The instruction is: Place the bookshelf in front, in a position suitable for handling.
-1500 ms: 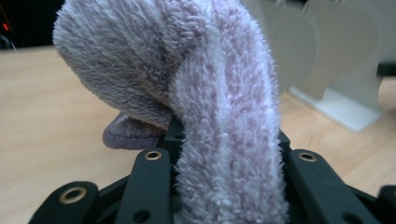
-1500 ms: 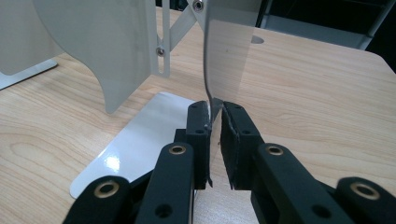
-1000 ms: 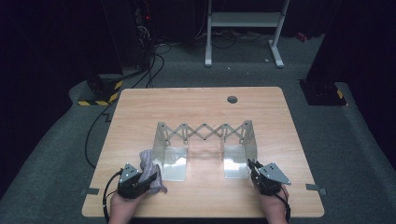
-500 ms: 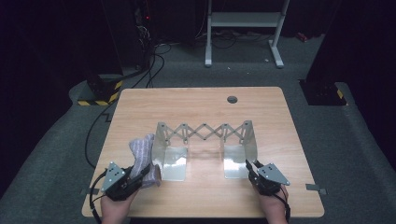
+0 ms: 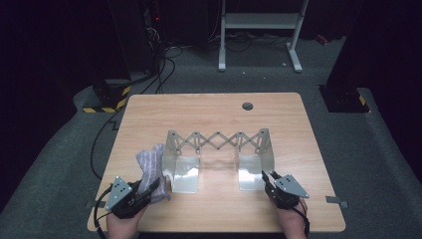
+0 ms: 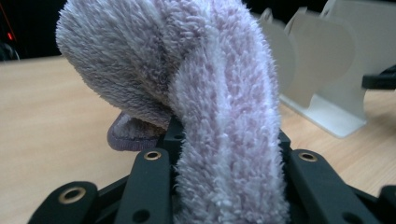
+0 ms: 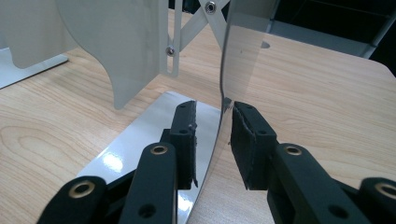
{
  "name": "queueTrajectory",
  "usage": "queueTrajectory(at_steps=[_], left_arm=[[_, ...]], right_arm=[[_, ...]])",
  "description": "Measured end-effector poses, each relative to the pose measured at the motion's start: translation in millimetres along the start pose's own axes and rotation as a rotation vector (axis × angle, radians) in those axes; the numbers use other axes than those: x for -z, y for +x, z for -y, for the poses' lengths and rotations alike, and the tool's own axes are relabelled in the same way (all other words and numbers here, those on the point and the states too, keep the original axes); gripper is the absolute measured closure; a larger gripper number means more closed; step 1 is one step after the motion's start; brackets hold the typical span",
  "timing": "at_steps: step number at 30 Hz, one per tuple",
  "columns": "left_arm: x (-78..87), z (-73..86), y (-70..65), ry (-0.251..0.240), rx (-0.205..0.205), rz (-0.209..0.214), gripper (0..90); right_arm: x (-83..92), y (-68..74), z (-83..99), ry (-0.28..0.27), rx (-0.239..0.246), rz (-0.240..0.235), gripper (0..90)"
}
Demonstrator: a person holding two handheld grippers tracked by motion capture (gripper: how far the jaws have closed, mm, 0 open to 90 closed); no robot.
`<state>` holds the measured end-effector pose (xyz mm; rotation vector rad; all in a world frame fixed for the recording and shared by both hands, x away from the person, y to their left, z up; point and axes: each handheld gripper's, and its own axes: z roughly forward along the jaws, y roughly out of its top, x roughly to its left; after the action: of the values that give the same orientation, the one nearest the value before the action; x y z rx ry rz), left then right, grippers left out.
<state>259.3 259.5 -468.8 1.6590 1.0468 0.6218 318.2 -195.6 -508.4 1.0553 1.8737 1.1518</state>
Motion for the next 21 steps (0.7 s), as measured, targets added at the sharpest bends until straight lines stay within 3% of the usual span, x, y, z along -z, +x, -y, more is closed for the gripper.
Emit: queueTrajectory(at_steps=[7,13,17,21], left_arm=[[-25.8,22.3,-0.4,0.136,0.014,0.016,64.1],[-49.6,38.7,4.7,0.283,-0.003,-0.005,64.1],[-54.0,40.7,12.0,0.298,0.012,-0.011,64.1],[-59.3,35.3,24.0,0.268,0.043,-0.015,64.1]], right_arm=[[-0.9,0.8,1.5,0.008,0.002,-0.003,70.9],[-1.0,0.6,2.5,0.012,0.003,-0.006,71.1],[-1.3,0.6,2.9,0.014,0.002,-0.007,71.2],[-1.1,0.7,3.0,0.013,0.003,-0.005,71.2]])
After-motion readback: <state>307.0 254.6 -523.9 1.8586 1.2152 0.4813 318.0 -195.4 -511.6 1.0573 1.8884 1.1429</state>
